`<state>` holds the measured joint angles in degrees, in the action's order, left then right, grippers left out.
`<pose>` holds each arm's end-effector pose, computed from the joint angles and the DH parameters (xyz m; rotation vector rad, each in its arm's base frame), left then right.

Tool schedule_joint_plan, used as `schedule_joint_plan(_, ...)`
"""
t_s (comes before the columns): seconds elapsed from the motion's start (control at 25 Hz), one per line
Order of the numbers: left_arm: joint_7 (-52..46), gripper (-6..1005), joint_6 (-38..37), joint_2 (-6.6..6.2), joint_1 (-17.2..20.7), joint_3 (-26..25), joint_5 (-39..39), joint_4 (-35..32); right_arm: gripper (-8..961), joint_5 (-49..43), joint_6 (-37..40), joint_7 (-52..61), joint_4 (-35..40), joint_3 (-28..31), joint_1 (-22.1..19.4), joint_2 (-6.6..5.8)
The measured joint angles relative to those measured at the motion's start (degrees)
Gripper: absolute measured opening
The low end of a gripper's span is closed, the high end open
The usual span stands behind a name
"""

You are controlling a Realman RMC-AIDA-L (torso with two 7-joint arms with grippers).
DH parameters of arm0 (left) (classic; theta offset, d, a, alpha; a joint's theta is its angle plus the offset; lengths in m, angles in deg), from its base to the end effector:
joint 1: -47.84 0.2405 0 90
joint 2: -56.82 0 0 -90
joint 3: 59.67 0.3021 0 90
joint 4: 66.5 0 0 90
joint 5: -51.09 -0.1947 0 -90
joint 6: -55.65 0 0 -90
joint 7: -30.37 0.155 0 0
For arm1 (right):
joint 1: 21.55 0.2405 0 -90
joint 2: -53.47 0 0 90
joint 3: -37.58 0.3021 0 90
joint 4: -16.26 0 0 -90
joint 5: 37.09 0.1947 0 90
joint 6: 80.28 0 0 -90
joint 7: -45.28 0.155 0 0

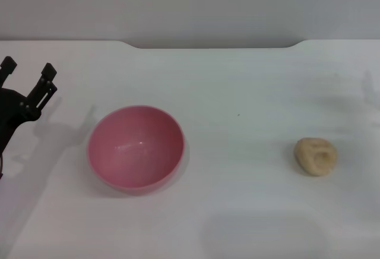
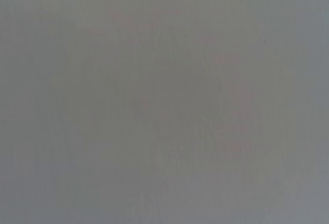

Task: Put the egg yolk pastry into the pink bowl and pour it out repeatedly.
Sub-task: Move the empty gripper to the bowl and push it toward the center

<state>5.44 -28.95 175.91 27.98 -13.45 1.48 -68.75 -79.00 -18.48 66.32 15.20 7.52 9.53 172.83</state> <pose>-0.3582 0.2989 -0.0149 -1.7065 -0.5038 -0.9186 0.3771 0.3760 -0.0068 -1.4199 0.7893 0.7232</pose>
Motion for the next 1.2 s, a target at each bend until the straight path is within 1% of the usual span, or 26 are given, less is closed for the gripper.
schedule_joint_plan(0.28, -0.2, 803, -0.4, 0.0, 0.3, 0.0, -0.7, 0.0, 539, 0.0, 0.0, 0.1, 0.0, 0.0, 0.2, 0.0)
schedule_joint_plan(0.48, -2.5, 804, -0.5, 0.0, 0.3, -0.3, -0.6, -0.2, 539, 0.1, 0.0, 0.1, 0.0, 0.0, 0.5, 0.0)
schedule_joint_plan(0.6, -4.6, 803, -0.5, 0.01, -0.7, -3.0, -0.1, -0.9, 539, 0.1, 0.0, 0.1, 0.0, 0.1, 0.5, 0.0)
schedule_joint_plan(0.68, -7.1, 803, 0.2, -0.07, -2.2, -6.3, 0.0, -2.5, 539, 0.1, 0.0, 0.1, 0.0, 0.1, 0.5, 0.0)
schedule_joint_plan(0.72, -8.2, 803, 1.2, -0.17, -2.8, -6.8, -0.2, -3.8, 539, 0.1, 0.0, 0.1, 0.0, 0.1, 0.4, 0.0)
schedule_joint_plan(0.8, -11.3, 803, 4.4, -0.35, -4.0, -6.2, -0.5, -6.8, 539, 0.1, 0.0, 0.1, -0.1, 0.1, 0.2, 0.0)
schedule_joint_plan(0.92, -22.3, 802, 14.6, -0.78, -5.7, 0.5, -0.7, -15.2, 539, 0.1, 0.0, 0.1, -0.3, 0.1, 0.1, -0.01)
schedule_joint_plan(0.96, -26.3, 802, 18.6, -0.98, -5.9, 3.6, -0.7, -18.2, 538, 0.1, 0.0, 0.1, -0.4, 0.1, 0.1, 0.0)
schedule_joint_plan(1.0, -31.5, 802, 23.9, -1.32, -6.1, 8.1, -0.8, -22.5, 538, 0.1, 0.0, 0.1, -0.5, 0.1, 0.1, 0.0)
schedule_joint_plan(1.04, -35.6, 802, 28.4, -1.76, -6.1, 12.3, -1.0, -26.0, 538, 0.1, 0.0, 0.1, -0.5, 0.1, 0.0, -0.01)
schedule_joint_plan(1.08, -40.7, 802, 33.7, -2.42, -6.1, 17.3, -2.4, -30.5, 538, 0.1, 0.0, 0.1, -0.6, 0.1, 0.1, 0.0)
schedule_joint_plan(1.12, -44.6, 801, 37.5, -3.05, -6.0, 21.1, -3.8, -34.2, 538, 0.0, 0.0, 0.1, -0.8, 0.1, 0.1, 0.0)
schedule_joint_plan(1.2, -53.2, 801, 42.9, -4.28, -5.9, 27.1, -10.5, -41.1, 538, -0.1, 0.0, 0.1, -1.1, 0.0, 0.4, -0.01)
